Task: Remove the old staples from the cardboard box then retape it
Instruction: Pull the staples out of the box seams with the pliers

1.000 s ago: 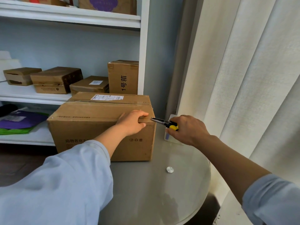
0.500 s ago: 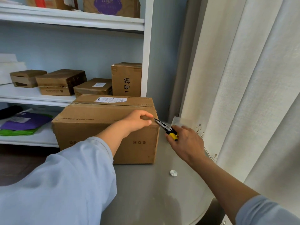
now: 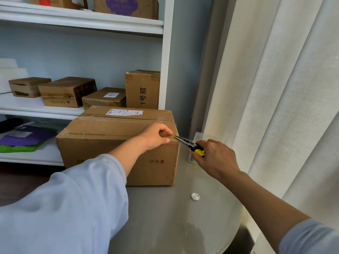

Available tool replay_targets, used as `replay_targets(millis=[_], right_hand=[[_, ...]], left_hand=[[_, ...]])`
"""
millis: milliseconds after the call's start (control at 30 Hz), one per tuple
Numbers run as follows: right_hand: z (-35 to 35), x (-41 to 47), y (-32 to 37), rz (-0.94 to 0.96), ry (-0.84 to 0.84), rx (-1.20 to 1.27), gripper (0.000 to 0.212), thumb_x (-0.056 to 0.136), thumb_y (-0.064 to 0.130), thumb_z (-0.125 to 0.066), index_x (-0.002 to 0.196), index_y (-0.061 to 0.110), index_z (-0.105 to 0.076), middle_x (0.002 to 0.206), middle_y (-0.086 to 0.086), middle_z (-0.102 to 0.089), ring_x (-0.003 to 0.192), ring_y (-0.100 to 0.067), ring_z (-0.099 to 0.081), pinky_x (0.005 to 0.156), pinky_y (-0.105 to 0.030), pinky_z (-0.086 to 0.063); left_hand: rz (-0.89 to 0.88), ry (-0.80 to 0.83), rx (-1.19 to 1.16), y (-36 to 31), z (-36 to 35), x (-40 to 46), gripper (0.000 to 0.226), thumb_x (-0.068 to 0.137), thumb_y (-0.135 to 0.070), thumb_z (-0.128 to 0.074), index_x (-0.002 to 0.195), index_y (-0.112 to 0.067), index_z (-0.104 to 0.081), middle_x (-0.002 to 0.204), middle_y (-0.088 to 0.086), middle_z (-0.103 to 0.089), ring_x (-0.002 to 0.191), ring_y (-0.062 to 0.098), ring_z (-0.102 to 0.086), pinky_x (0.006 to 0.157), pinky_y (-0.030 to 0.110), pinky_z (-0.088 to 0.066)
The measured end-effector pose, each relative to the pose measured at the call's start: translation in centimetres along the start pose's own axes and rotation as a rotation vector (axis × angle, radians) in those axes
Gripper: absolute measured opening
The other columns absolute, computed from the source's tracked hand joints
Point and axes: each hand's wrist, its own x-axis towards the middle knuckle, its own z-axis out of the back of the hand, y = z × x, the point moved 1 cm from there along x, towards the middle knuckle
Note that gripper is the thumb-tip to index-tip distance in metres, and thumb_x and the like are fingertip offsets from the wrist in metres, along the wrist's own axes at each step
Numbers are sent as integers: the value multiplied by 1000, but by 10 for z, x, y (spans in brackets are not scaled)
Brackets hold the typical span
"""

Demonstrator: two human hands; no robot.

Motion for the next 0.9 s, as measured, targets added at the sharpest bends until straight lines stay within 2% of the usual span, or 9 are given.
replay_targets(millis=[167,300,533,767,900], right_hand=[[-7,-8,6,-54,-37,53,36,94,51,-43,115,27,-60,101,2,-63,90,-18,-57,68,-28,-46],[-13,-9,11,-115,-39,120,34,93,51,-43,110,28,-61,102,2,-64,90,-20,-57,68,-29,-45],[-5,-6,5,-66,-19,59,38,92,52,-45,112,26,-63,101,1,-64,92,-19,-57,75,-35,-54],[-2,-7,6,-16,-38,-29,37,94,50,-44,117,25,-60,104,0,-65,96,-20,-58,75,-32,-52],[-5,-8,8,-45,-23,49,36,94,49,-44,115,25,-61,100,1,-63,91,-18,-58,72,-30,-49]], left_hand=[[11,2,-4,-2,-1,2,29,87,-6,-63,114,-16,-64,126,4,-55,119,20,-49,96,27,-38],[19,-1,-4,-2,-1,2,31,87,-4,-62,115,-17,-65,128,3,-54,121,20,-47,92,25,-35],[16,-1,-3,-4,-2,2,30,87,-4,-63,113,-18,-66,126,3,-54,119,19,-47,90,25,-35],[9,-9,-1,-3,-2,1,30,87,-4,-63,112,-18,-66,126,3,-55,119,19,-48,90,25,-36],[8,-6,5,-2,-3,3,30,87,-4,-63,114,-19,-65,128,2,-55,121,19,-47,91,25,-35]])
